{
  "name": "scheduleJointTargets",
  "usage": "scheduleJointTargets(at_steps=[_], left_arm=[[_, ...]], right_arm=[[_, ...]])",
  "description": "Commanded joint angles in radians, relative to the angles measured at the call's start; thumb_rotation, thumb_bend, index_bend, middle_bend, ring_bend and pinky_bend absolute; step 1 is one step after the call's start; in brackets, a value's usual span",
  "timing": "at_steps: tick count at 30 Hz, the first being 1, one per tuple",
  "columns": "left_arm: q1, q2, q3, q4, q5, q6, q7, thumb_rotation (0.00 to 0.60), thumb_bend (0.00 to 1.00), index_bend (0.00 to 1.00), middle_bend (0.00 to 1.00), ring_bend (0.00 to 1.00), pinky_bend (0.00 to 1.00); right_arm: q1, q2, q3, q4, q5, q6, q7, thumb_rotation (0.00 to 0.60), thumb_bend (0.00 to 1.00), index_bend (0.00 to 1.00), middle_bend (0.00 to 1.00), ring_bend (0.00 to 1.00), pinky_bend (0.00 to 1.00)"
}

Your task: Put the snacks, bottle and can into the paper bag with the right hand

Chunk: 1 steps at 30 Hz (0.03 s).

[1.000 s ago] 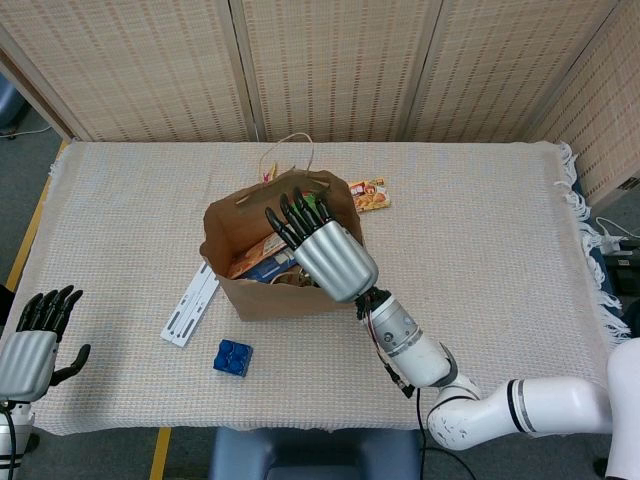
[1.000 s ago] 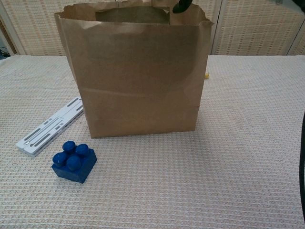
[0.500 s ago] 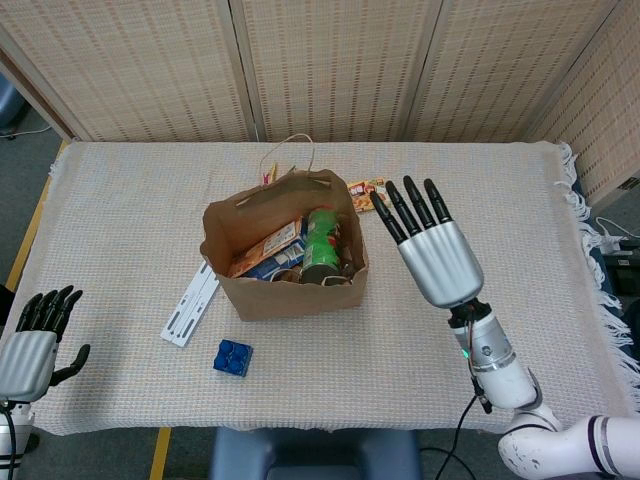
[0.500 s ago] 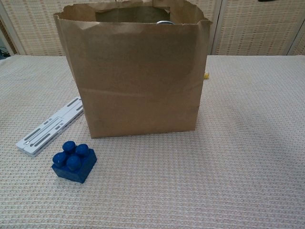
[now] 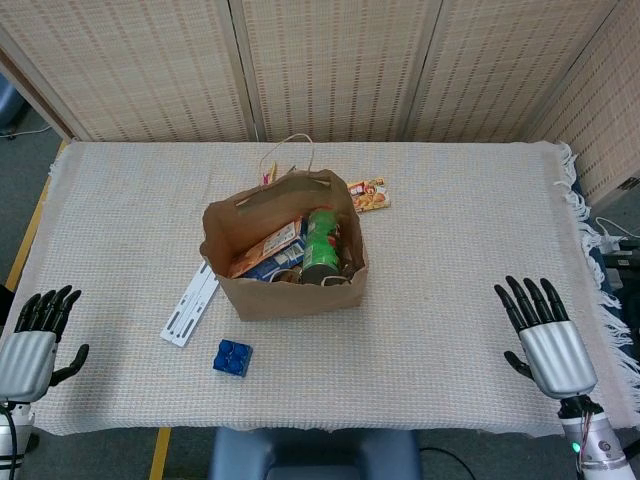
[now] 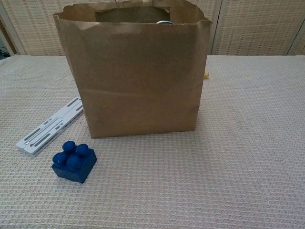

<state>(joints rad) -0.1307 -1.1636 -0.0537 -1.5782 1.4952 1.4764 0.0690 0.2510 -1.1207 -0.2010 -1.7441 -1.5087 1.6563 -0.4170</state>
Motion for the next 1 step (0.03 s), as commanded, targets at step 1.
scheduleJointTargets(at_steps=[1], left_arm=[[0.0,0.001,0.0,-0.001,0.001,-0.001,0.0,0.6,0.38,0.05,0.0,0.0,0.0]], right_arm=[[-0.067,-0.049,-0.007,0.113,-0.009,0.011,0.06,0.6,0.04,0.0,0.0,0.0,0.0]])
